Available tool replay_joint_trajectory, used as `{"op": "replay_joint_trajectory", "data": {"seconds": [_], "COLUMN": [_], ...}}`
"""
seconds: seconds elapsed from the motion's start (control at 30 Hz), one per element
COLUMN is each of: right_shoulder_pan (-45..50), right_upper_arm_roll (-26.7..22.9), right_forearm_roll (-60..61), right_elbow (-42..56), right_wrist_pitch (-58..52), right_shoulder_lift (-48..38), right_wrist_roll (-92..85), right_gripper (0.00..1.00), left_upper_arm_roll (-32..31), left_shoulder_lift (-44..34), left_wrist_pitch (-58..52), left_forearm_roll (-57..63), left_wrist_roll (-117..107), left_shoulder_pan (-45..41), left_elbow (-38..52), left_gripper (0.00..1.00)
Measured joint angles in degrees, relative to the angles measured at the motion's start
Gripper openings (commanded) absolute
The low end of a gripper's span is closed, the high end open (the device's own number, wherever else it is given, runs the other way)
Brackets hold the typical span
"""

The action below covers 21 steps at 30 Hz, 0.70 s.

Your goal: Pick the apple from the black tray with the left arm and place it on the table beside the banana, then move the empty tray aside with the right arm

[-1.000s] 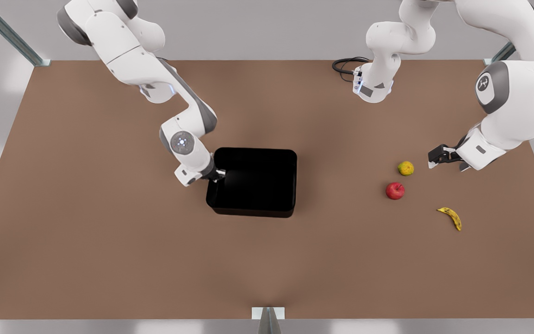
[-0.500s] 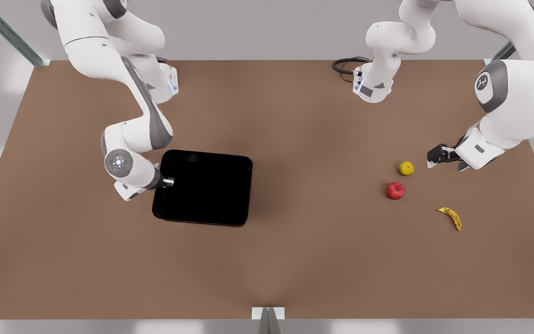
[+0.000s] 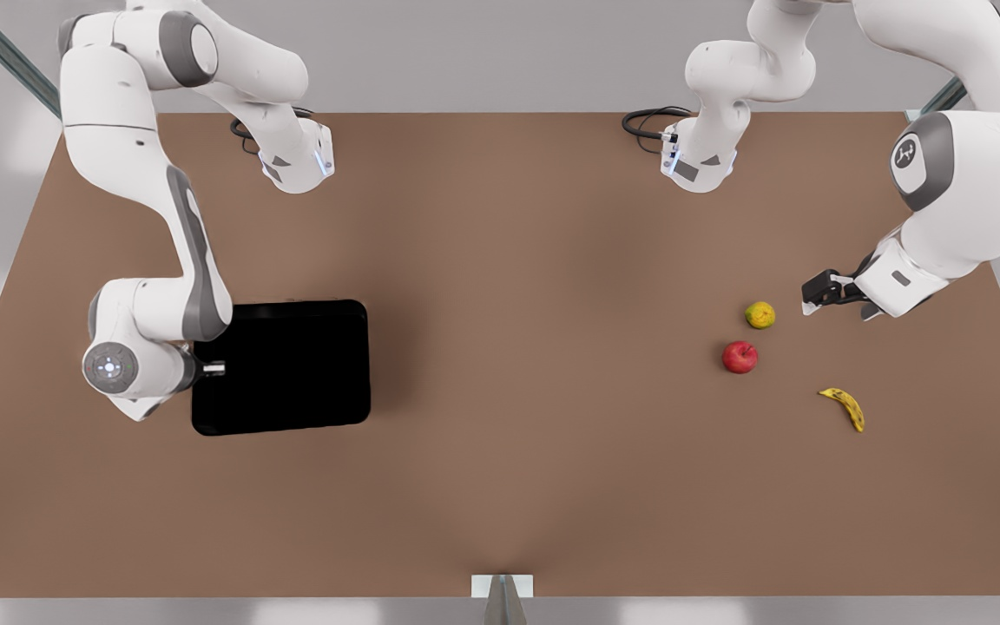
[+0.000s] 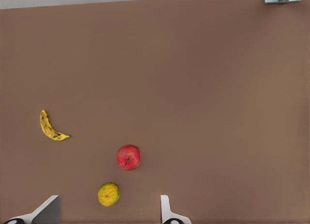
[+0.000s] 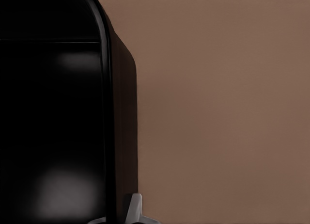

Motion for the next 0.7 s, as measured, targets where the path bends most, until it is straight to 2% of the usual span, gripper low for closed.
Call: {"op": "replay_joint_trajectory", "data": {"seconds": [0.3,0.33,0.4,0.43,0.5,0.53,0.57,0.7], "right_shoulder_pan": [-0.3,-0.3,-0.3,-0.3,-0.3,-0.4,-0.4,-0.3], "right_upper_arm_roll": [-1.9,-2.0,-2.2,-2.2,-2.2,-2.3,-2.3,-2.2], "right_forearm_roll": [-0.2,-0.2,-0.5,-0.8,-1.4,-1.7,-2.0,-1.4], "right_elbow": [5.7,5.8,6.0,6.0,6.1,6.1,6.2,6.8], "right_wrist_pitch": [0.7,0.7,0.8,0.9,1.0,1.1,1.1,0.5], "right_shoulder_lift": [9.0,9.3,9.9,10.1,10.3,10.3,10.2,7.1], "right_wrist_roll": [-7.0,-7.6,-8.6,-9.0,-9.6,-9.8,-9.9,-11.0], "right_gripper": [0.07,0.13,0.46,0.51,0.85,0.94,1.0,1.0], "left_upper_arm_roll": [-1.5,-1.5,-1.6,-1.6,-1.6,-1.5,-1.5,-1.5], "left_shoulder_lift": [0.1,0.1,0.3,0.3,0.3,0.3,0.3,0.2], "left_wrist_pitch": [0.5,0.5,0.5,0.5,0.6,0.6,0.6,0.6], "left_forearm_roll": [2.3,2.4,2.5,2.6,2.6,2.7,2.7,2.9], "left_wrist_roll": [-0.5,-0.6,-0.7,-0.8,-1.0,-1.0,-1.1,-1.4], "left_shoulder_pan": [-1.2,-1.4,-1.5,-1.4,-1.1,-0.9,-0.8,-0.3], "left_elbow": [0.3,0.3,0.3,0.3,0.3,0.3,0.3,0.3], "left_gripper": [1.0,1.0,1.0,1.0,1.0,1.0,1.0,1.0]}}
